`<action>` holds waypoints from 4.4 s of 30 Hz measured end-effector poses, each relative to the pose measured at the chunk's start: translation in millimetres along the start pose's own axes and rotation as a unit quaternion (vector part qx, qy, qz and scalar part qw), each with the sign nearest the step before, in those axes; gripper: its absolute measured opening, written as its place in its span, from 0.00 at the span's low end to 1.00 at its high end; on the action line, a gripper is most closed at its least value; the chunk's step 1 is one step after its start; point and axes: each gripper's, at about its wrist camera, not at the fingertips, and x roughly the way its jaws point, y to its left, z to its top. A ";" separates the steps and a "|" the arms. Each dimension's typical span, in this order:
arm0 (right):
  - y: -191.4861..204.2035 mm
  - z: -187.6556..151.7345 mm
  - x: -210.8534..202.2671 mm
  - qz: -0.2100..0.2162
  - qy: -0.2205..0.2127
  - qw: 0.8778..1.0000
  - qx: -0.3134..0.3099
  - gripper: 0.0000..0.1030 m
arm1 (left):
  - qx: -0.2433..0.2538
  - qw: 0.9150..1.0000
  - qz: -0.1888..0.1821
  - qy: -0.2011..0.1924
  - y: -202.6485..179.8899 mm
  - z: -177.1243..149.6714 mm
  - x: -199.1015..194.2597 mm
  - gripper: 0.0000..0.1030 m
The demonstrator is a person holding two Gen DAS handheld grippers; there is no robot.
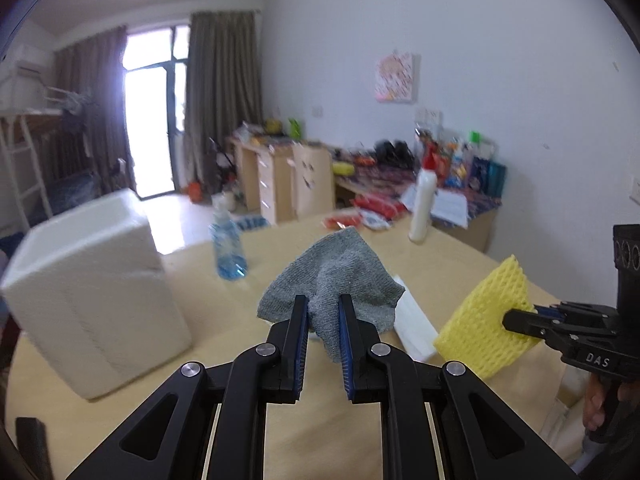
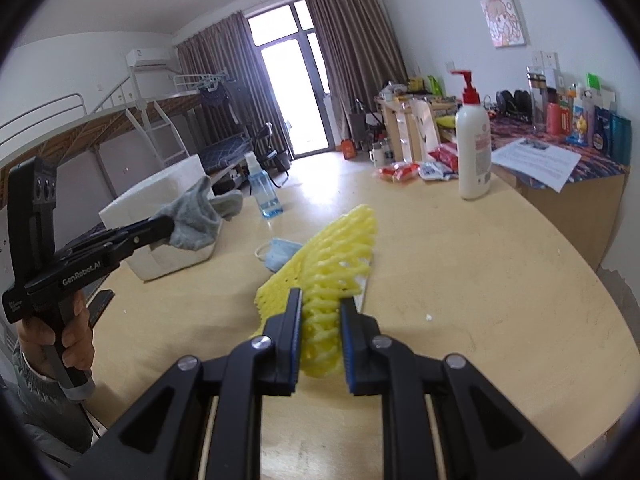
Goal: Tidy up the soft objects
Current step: 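Lift the grey cloth and yellow sleeve and carry both over the white foam box, then open the left tool to drop the grey cloth into the box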
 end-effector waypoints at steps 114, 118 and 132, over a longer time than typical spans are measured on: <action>210.3 134.3 122.3 0.158 -0.043 0.968 -0.190 0.20 | -0.097 0.963 0.227 -0.108 168.1 36.7 -64.3 0.15; 212.9 135.0 128.1 0.160 -0.035 0.969 -0.185 0.20 | -0.098 0.967 0.215 -0.099 169.4 37.9 -60.6 0.15; 205.0 145.5 115.9 0.120 -0.045 0.975 -0.182 0.20 | -0.076 0.981 0.155 -0.083 164.4 46.5 -38.6 0.15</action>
